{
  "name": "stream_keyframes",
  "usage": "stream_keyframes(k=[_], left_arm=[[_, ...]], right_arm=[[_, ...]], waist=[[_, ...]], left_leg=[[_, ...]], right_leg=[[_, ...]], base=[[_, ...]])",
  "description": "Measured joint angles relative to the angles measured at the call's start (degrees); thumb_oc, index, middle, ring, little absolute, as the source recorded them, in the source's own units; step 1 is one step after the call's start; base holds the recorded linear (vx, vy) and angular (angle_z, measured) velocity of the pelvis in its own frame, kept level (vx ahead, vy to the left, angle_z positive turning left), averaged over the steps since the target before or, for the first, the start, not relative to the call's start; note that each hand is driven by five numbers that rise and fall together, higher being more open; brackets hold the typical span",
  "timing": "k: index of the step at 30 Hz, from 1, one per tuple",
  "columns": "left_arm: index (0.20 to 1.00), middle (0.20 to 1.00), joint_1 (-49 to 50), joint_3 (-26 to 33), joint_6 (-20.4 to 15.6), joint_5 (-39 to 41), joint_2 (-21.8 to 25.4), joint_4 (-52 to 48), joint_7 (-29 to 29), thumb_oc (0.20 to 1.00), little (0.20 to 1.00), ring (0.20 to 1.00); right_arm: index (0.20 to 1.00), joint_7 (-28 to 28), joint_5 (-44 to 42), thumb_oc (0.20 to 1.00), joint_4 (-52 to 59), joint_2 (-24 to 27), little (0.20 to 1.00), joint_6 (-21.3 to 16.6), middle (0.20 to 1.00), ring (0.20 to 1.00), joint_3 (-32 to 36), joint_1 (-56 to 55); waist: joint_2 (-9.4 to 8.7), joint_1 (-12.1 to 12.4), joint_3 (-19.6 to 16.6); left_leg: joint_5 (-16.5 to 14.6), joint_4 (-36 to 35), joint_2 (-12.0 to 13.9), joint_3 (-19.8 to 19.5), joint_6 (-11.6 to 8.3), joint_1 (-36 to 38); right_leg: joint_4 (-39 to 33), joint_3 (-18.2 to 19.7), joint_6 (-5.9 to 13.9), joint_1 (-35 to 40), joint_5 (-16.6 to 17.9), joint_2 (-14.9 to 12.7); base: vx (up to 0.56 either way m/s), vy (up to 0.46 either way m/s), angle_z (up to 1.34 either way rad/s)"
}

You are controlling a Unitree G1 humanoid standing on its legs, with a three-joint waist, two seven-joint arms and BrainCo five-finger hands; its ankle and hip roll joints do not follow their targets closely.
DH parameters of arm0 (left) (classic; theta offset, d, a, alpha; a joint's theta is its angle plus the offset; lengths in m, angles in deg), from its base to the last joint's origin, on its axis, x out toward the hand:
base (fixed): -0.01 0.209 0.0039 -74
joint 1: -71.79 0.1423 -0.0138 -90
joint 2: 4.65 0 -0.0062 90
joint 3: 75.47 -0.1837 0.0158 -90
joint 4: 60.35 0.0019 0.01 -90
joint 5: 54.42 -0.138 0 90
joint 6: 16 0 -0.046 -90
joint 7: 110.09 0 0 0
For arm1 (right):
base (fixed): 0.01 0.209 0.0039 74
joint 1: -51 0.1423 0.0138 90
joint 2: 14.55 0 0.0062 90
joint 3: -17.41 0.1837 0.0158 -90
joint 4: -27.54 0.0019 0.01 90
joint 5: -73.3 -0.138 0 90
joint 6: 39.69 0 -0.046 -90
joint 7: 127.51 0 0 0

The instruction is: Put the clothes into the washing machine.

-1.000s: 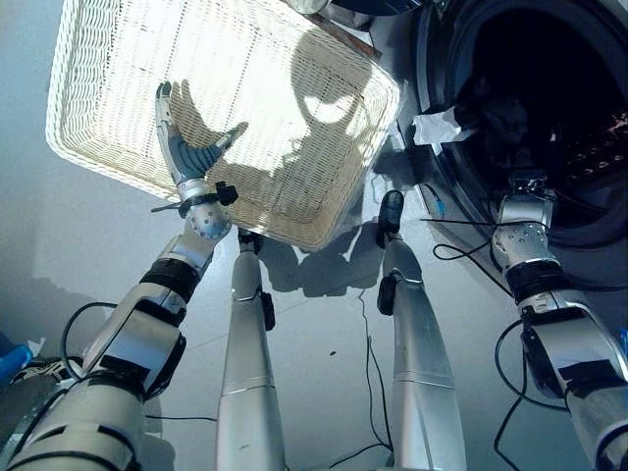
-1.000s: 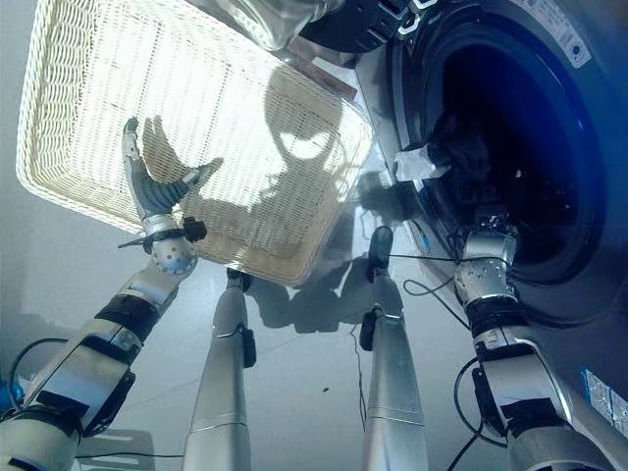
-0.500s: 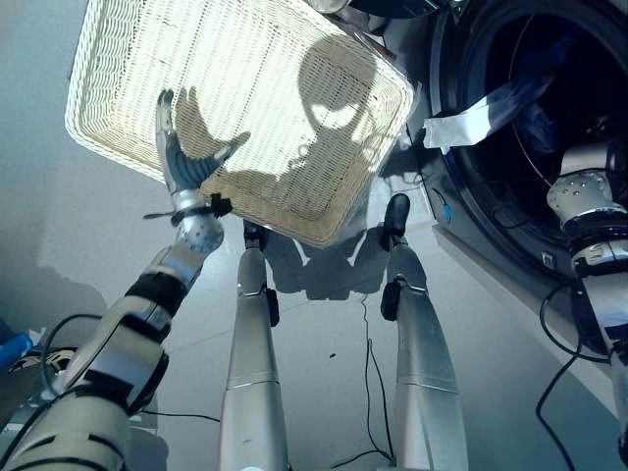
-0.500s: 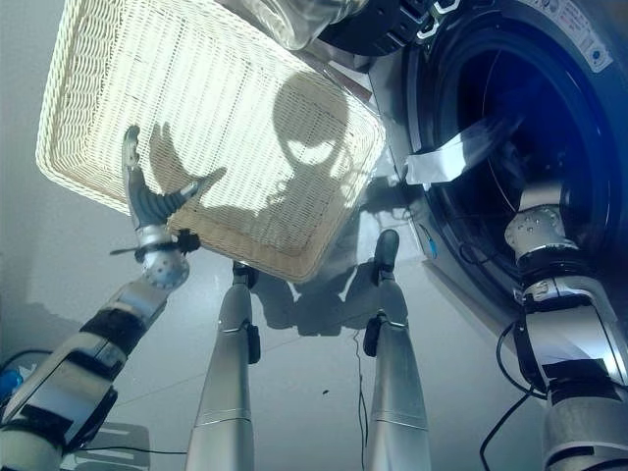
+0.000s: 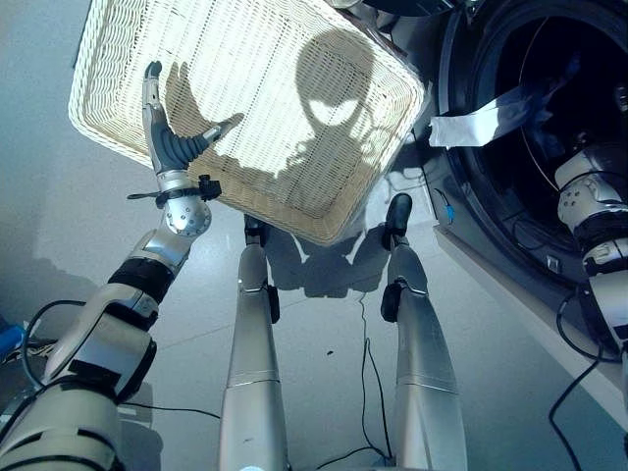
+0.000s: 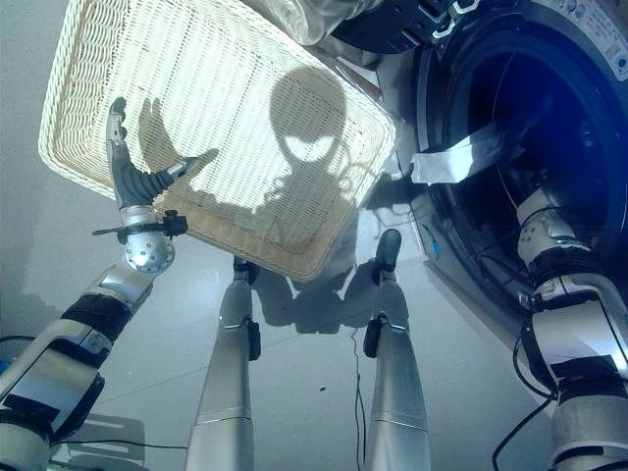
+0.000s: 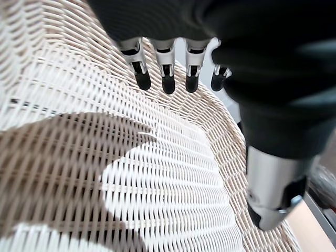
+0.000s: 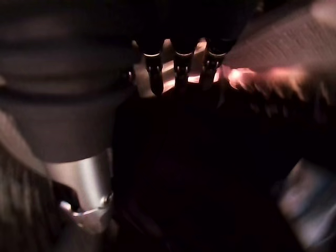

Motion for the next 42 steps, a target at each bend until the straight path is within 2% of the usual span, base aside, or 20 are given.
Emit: stream_keyframes(k=[1,3,6,10,16,23,34,42], left_arm=[[1.000,1.000,0.00,-0.46,0.04,0.14,0.09,0.43,0.02,1.000,1.000,1.000],[1.000,1.000,-0.55,-1.66,0.13,0.48,0.06,1.51,-0.11,1.000,1.000,1.000],[1.000,1.000,-1.41,-2.22,0.13,0.48,-0.09,1.73,-0.54,1.000,1.000,1.000],[1.000,1.000,-2.79,-2.24,0.11,0.46,-0.43,1.79,-0.54,1.000,1.000,1.000],[1.000,1.000,-4.36,-2.25,0.12,0.41,-0.99,1.91,0.23,1.000,1.000,1.000],[1.000,1.000,-6.14,-2.66,0.13,-0.12,-3.69,4.59,1.36,1.000,1.000,1.000],[1.000,1.000,-6.25,-2.72,0.02,-0.47,-5.40,5.58,3.20,1.000,1.000,1.000],[1.000,1.000,-6.48,-2.73,0.00,-2.31,-6.24,5.58,3.86,1.000,1.000,1.000]], right_arm=[[1.000,-1.00,4.90,1.000,-0.11,0.16,1.000,3.44,1.000,1.000,-1.71,1.74],[1.000,-2.56,10.81,1.000,0.03,0.28,1.000,7.10,1.000,1.000,-4.61,5.51],[1.000,-3.10,17.60,1.000,0.01,0.22,1.000,10.39,1.000,1.000,-6.83,9.08],[1.000,-2.75,24.18,1.000,0.91,-0.53,1.000,11.09,1.000,1.000,-8.28,9.13],[1.000,0.68,35.42,1.000,5.45,-2.21,1.000,10.54,1.000,1.000,-11.38,5.48],[1.000,4.83,44.29,1.000,2.88,-5.22,1.000,10.51,1.000,1.000,-14.12,3.66],[1.000,9.48,50.81,1.000,0.07,-6.30,1.000,8.63,1.000,1.000,-14.10,-0.89],[1.000,12.53,54.13,1.000,-0.35,-7.07,1.000,10.14,1.000,1.000,-14.58,-2.49]], waist=[[0.01,0.27,-0.01],[0.01,0.13,-0.01],[0.02,0.30,-0.01],[0.04,0.51,-0.02],[0.13,0.40,-0.07],[0.27,0.43,-0.14],[0.42,0.54,-0.22],[0.49,0.60,-0.26]], left_leg=[[0.03,-0.08,-0.09,-0.17,0.05,-0.03],[0.11,-0.30,-0.12,-0.34,0.12,-0.04],[0.34,-0.74,-0.12,-0.56,0.02,-0.05],[0.80,-1.42,-0.19,-0.90,-0.11,-0.16],[0.81,-1.74,-0.80,-0.87,-0.06,-0.36],[0.94,-2.28,-0.82,-0.77,0.04,-1.09],[0.93,-2.47,-0.88,-0.64,0.04,-0.86],[0.93,-2.48,-0.90,-0.48,0.04,-0.85]], right_leg=[[0.14,-0.09,0.01,0.00,-0.03,-0.07],[0.15,-0.26,0.02,-0.02,-0.03,-0.11],[0.13,-0.54,0.02,-0.03,-0.19,-0.15],[0.15,-0.96,0.14,-0.20,-0.46,-0.29],[1.56,-0.98,0.38,-1.11,-1.52,-1.10],[2.04,-0.90,0.37,-2.31,-2.07,-1.19],[3.46,-0.77,0.33,-2.83,-2.98,-1.39],[3.82,-0.65,0.33,-3.12,-3.16,-1.46]], base=[[-0.01,0.003,0.03],[-0.01,0.003,0.02],[-0.01,-0.002,0.01],[-0.02,0.007,0.04],[-0.01,0.016,0.04],[0.00,0.000,0.00],[0.00,0.000,0.00],[0.00,0.000,0.00]])
